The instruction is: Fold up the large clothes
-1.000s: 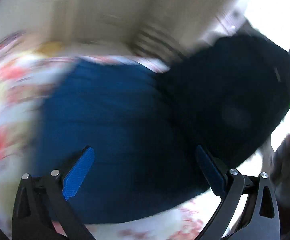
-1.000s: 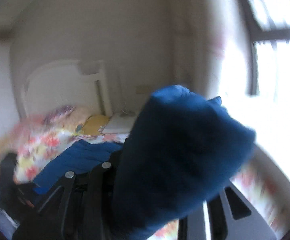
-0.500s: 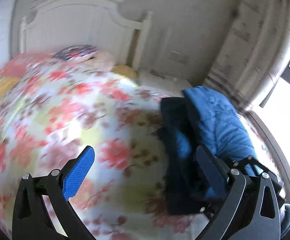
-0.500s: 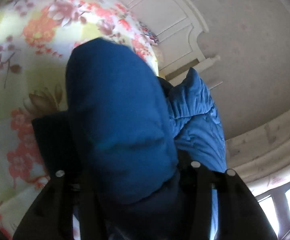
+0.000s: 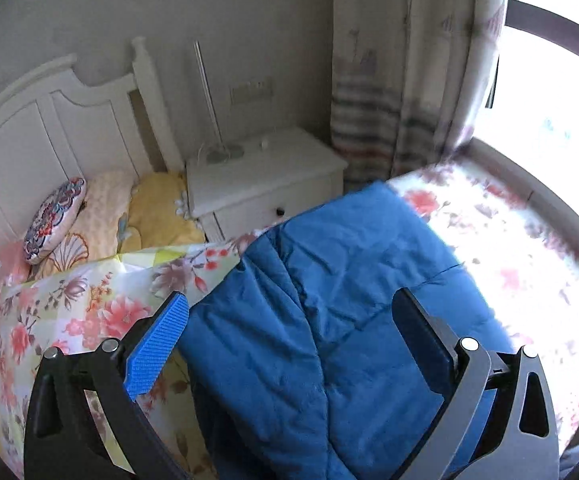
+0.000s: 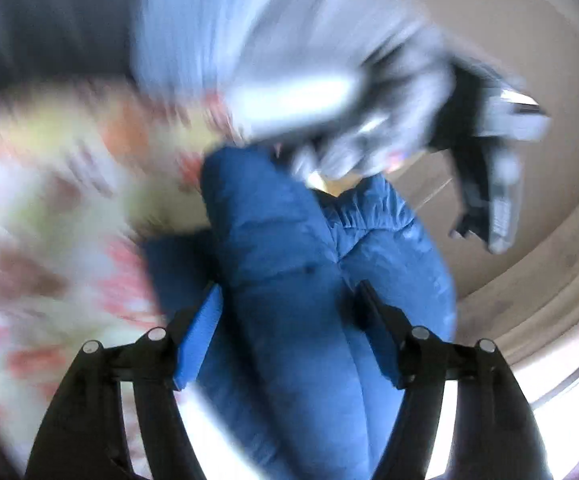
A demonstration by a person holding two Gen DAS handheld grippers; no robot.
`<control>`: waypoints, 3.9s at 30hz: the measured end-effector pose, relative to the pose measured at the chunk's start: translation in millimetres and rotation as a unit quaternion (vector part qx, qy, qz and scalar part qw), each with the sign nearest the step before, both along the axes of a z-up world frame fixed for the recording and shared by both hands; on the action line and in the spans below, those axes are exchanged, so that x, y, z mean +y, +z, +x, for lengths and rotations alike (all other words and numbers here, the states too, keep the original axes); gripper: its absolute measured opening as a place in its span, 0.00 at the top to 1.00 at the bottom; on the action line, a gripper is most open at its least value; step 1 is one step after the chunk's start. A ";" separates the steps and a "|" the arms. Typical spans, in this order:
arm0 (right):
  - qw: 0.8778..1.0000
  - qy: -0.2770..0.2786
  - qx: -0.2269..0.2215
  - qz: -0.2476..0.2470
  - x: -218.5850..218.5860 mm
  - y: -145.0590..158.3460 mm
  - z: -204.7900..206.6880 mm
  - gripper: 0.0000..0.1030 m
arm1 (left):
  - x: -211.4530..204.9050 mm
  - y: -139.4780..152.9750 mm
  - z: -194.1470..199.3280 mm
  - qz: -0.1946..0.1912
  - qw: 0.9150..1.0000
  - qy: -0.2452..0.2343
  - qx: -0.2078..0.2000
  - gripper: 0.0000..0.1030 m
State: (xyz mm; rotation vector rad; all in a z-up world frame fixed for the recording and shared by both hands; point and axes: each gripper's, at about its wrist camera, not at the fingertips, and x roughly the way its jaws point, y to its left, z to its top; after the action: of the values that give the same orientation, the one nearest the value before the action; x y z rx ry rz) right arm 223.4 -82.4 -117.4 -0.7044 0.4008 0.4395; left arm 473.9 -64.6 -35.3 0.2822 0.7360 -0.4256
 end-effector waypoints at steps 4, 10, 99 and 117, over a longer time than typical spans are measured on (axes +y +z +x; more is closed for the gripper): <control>0.984 0.008 0.071 0.160 -52.1 32.8 3.0 0.44 | 8.2 -14.6 14.3 -0.009 1.000 0.019 0.018 0.05; 0.976 -0.014 0.100 0.195 -44.4 34.2 55.0 0.51 | 24.0 -33.3 26.2 -0.015 0.999 0.045 0.022 0.05; 0.978 0.110 0.170 -0.052 8.8 41.9 68.5 0.11 | 226.9 -137.6 -172.7 -0.310 0.915 0.225 0.131 0.05; 0.980 0.132 0.056 -0.136 19.5 -25.6 35.9 0.58 | 210.4 -109.5 -150.8 -0.380 0.902 0.174 0.108 0.05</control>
State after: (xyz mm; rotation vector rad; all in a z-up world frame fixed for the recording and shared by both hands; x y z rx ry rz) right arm 259.3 -63.0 -143.0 -1.0080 0.4811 0.6854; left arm 323.1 145.8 -144.8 -0.6369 0.7624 -0.3751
